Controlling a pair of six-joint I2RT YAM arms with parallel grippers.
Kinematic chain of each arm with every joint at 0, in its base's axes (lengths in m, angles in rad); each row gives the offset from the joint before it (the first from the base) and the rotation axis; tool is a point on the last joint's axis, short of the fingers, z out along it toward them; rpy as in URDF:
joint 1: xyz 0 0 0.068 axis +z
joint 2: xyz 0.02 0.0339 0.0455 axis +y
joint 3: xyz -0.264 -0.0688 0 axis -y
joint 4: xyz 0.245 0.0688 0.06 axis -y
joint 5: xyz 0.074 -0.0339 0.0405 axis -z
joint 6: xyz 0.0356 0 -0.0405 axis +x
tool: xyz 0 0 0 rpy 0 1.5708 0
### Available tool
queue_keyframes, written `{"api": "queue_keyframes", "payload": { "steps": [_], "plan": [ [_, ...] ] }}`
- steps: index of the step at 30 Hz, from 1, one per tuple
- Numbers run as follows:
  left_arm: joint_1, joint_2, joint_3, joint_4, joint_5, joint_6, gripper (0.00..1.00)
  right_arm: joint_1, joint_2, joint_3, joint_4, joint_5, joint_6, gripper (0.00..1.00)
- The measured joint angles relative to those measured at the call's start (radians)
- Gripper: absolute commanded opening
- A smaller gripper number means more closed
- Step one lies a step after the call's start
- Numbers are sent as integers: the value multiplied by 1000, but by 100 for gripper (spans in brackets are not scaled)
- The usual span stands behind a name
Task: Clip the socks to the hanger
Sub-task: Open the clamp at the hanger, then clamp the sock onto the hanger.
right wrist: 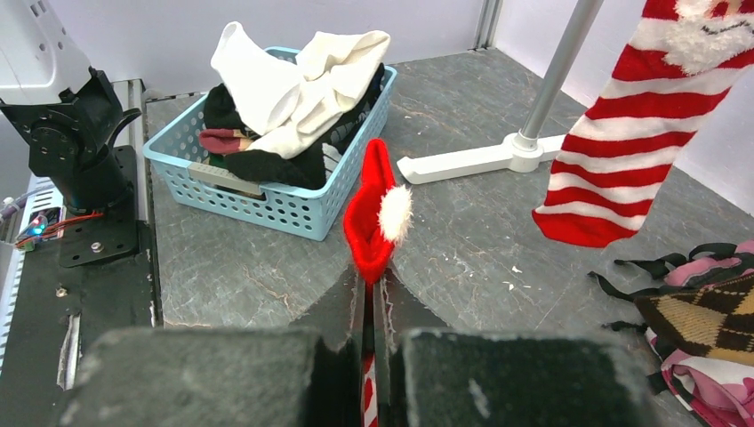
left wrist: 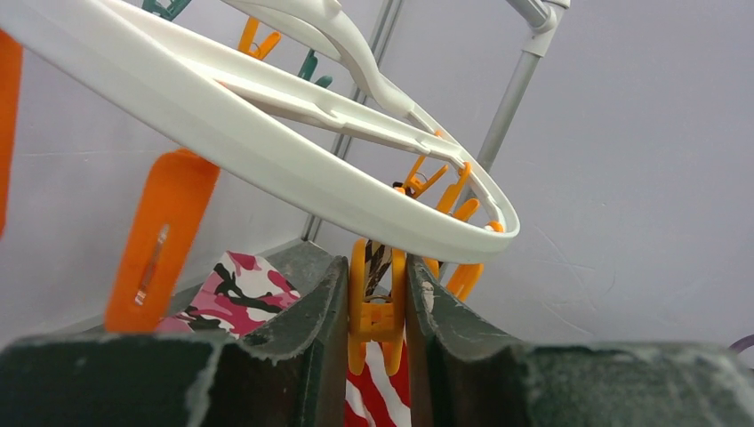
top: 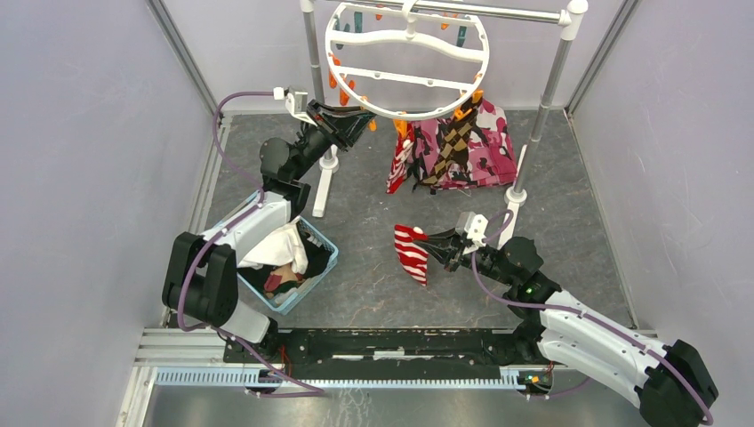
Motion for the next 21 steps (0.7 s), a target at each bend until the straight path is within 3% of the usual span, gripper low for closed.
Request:
{"api": "queue_keyframes", "payload": {
  "steps": [7, 21],
  "plan": [
    [0, 0, 0, -1, -6, -2, 2, 0, 6, 0, 2, 0, 4, 0],
    [-18, -58, 0, -87, -71, -1, 2, 11, 241, 230, -5, 62, 71, 0]
  ]
}}
